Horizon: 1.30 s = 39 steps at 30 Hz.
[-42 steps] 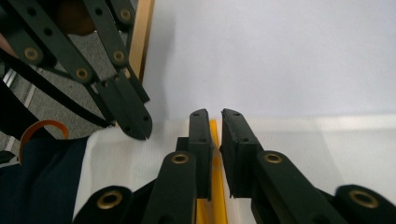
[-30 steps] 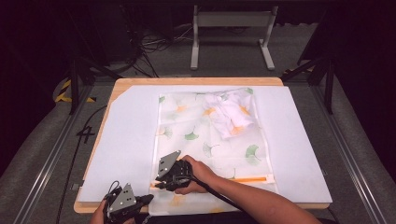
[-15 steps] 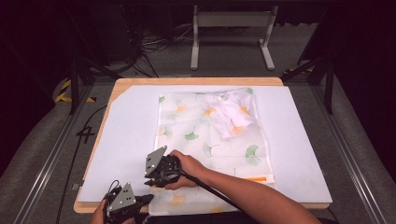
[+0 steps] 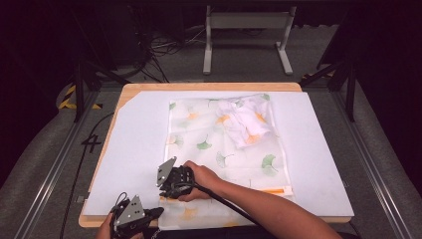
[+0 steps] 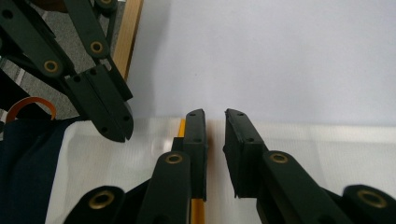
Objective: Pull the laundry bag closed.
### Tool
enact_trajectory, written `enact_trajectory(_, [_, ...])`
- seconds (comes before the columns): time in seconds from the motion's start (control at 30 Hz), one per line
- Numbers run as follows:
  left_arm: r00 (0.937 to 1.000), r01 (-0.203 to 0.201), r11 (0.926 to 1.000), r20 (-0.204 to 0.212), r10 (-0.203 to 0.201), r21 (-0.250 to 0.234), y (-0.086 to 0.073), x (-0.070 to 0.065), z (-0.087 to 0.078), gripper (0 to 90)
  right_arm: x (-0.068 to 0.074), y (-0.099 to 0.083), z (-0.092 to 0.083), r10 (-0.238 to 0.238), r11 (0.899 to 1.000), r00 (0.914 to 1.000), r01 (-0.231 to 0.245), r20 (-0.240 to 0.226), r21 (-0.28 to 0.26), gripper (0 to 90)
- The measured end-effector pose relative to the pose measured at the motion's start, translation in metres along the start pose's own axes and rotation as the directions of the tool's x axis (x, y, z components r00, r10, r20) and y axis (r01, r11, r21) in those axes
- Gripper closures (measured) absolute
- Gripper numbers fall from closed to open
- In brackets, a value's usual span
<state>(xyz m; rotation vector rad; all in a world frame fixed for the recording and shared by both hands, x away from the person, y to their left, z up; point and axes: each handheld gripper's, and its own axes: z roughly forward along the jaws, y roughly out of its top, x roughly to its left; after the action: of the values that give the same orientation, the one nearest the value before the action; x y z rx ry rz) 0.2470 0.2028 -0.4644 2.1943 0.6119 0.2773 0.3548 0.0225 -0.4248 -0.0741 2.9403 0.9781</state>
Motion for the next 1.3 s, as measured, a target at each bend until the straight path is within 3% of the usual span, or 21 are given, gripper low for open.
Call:
enact_trajectory(0.23, [1.0,-0.003,1.0,0.0,0.003,0.0,0.001,0.0,0.0,88.1,0.002,-0.004,-0.006,0.044,0.999,0.999,-0.044,0.006,-0.025,74.5])
enact_trajectory(0.37, [1.0,-0.003,1.0,0.003,0.003,-0.001,0.001,0.0,0.001,88.1,0.005,-0.001,-0.008,0.122,0.99,0.9925,-0.121,0.004,-0.069,67.6])
enact_trajectory(0.47, [1.0,-0.003,1.0,0.001,0.003,-0.001,0.0,0.0,0.001,88.1,0.011,0.001,-0.003,0.138,0.987,0.9899,-0.134,0.033,-0.084,65.6])
enact_trajectory(0.6, [1.0,-0.002,1.0,0.003,0.002,-0.003,0.0,0.0,0.001,87.7,0.008,-0.001,0.007,0.208,0.975,0.9764,-0.203,0.057,-0.084,63.9])
enact_trajectory(0.7, [1.0,-0.005,1.0,0.003,0.005,-0.002,0.0,0.0,0.001,87.5,0.009,-0.005,0.01,0.235,0.97,0.9706,-0.231,0.052,-0.077,65.0])
enact_trajectory(0.83, [1.0,-0.005,1.0,0.002,0.005,-0.001,0.0,0.0,0.001,87.4,0.014,-0.007,0.006,0.198,0.979,0.9782,-0.195,0.062,-0.056,71.5])
enact_trajectory(0.93, [1.0,-0.002,1.0,0.004,0.002,-0.002,0.0,0.0,0.001,87.2,0.015,-0.01,0.004,0.185,0.982,0.9814,-0.183,0.051,-0.041,75.5])
enact_trajectory(1.0, [1.0,-0.007,1.0,0.002,0.007,0.0,0.001,0.0,0.001,87.1,0.015,-0.015,0.005,0.173,0.985,0.9844,-0.172,0.031,-0.034,83.2])
enact_trajectory(1.2, [1.0,-0.007,1.0,0.002,0.007,0.001,0.001,0.0,0.001,87.2,0.015,-0.013,0.005,0.118,0.993,0.9927,-0.118,0.025,-0.005,83.4])
enact_trajectory(1.3, [1.0,-0.007,1.0,0.002,0.007,0.0,0.001,0.0,0.002,87.3,0.014,-0.008,0.002,0.073,0.995,0.9971,-0.075,0.018,0.07,85.0])
